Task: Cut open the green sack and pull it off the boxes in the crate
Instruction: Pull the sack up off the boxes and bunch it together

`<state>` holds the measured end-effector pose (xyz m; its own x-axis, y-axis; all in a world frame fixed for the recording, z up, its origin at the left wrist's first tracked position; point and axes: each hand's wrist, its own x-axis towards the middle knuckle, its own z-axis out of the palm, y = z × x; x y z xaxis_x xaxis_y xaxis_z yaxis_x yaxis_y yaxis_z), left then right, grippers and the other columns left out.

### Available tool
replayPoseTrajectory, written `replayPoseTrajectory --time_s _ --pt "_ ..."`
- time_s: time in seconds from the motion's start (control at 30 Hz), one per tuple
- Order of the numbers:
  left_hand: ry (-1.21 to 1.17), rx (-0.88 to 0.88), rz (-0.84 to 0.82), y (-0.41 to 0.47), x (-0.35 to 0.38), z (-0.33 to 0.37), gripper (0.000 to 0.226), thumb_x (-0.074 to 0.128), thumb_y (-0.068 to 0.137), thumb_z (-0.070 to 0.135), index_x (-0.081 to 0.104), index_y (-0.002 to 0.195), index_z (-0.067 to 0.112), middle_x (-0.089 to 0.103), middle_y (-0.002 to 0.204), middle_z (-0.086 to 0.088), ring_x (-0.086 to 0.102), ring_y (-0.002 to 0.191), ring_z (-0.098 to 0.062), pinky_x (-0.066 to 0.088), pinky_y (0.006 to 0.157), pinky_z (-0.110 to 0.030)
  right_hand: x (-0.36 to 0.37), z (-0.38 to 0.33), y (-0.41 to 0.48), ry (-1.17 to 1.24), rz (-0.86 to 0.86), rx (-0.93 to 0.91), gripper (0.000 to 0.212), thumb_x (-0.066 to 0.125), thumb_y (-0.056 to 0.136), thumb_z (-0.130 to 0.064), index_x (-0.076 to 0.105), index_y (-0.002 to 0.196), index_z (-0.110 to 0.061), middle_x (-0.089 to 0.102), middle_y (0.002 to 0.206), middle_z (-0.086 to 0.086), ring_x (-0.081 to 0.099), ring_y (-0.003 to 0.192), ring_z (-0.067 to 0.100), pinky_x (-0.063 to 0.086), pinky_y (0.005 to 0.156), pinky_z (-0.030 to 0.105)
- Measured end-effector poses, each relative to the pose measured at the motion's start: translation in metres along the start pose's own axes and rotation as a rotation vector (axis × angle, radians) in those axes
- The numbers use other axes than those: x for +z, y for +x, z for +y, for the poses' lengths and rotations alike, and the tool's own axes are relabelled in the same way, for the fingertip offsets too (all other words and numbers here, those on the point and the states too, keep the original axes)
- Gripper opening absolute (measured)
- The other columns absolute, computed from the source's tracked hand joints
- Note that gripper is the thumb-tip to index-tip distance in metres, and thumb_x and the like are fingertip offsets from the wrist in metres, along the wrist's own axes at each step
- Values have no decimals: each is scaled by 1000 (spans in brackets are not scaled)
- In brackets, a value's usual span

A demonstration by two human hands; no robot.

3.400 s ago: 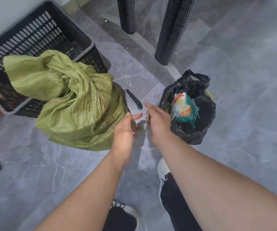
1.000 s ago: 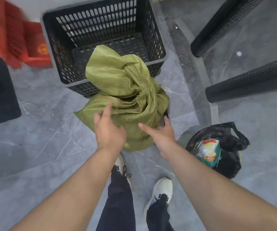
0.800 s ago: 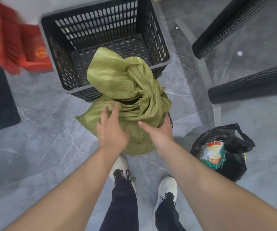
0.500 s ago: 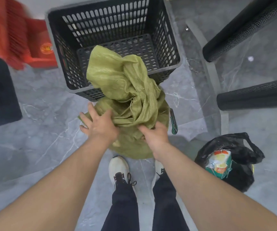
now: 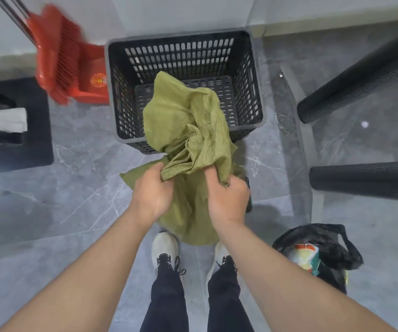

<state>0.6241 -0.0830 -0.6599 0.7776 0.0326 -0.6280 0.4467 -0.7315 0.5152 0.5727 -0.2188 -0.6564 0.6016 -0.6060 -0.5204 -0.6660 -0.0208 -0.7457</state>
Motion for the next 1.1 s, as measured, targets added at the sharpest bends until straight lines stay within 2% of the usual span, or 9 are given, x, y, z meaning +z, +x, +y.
replayPoseTrajectory --time_s 0.1,0.2,0.33,0.5,0.63,0.77,0.87,0.97,1.1 --pt "131 17 11 -9 -14 21 14 48 98 16 54 92 28 57 85 7 55 93 -30 36 75 -35 -9 -27 -4 -31 29 -58 47 66 84 -56 53 49 -27 38 43 -6 36 53 21 37 56 34" --pt "211 9 33 -19 -32 44 7 46 100 26 52 96 24 60 97 0 58 100 -34 38 77 -38 -19 -57 -9 -26 58 -104 41 65 84 -45 50 51 -25 36 42 -5 31 53 20 37 55 36" --pt "236 -6 57 -32 -61 77 18 47 100 37 57 108 24 68 108 -8 59 98 -37 40 76 -38 -32 -106 -15 1 82 -142 49 71 83 -32 44 49 -11 39 42 -5 31 50 19 38 54 39" --pt "205 0 127 -37 -90 127 27 50 98 50 49 91 24 68 101 -10 61 95 -39 41 71 -39 -51 -171 -3 -81 89 -131 48 71 84 -29 43 48 -12 44 45 -2 42 55 24 38 56 36" --pt "207 7 162 -20 -105 153 34 51 97 55 46 91 22 67 100 -9 61 92 -37 41 69 -39 -51 -202 20 -171 47 -134 35 66 85 -27 48 57 -15 58 61 0 58 71 30 37 57 33" --pt "246 10 200 19 -117 167 40 57 95 57 44 91 20 65 97 -8 62 91 -35 43 67 -40 -34 -218 52 -217 1 -154 27 65 86 -17 51 63 -18 58 64 -4 57 67 22 37 57 29" --pt "248 -5 217 56 -122 173 45 64 92 57 46 98 16 64 99 -8 60 93 -34 44 71 -40 -15 -225 81 -227 -55 -144 12 64 88 -8 59 82 -17 60 77 -7 57 71 15 38 59 26" --pt "232 -31 227 96 -121 177 46 69 90 53 47 103 15 64 101 -9 60 94 -35 45 73 -40 8 -225 112 -214 -113 -113 22 58 91 -1 55 102 -20 59 86 -7 56 76 14 40 64 25" --pt "230 -64 164 147 -121 181 47 74 87 50 47 106 17 63 101 -7 63 94 -35 47 73 -39 40 -216 151 -276 -128 -82 25 49 90 5 60 102 -14 58 87 -7 57 85 19 40 68 28"
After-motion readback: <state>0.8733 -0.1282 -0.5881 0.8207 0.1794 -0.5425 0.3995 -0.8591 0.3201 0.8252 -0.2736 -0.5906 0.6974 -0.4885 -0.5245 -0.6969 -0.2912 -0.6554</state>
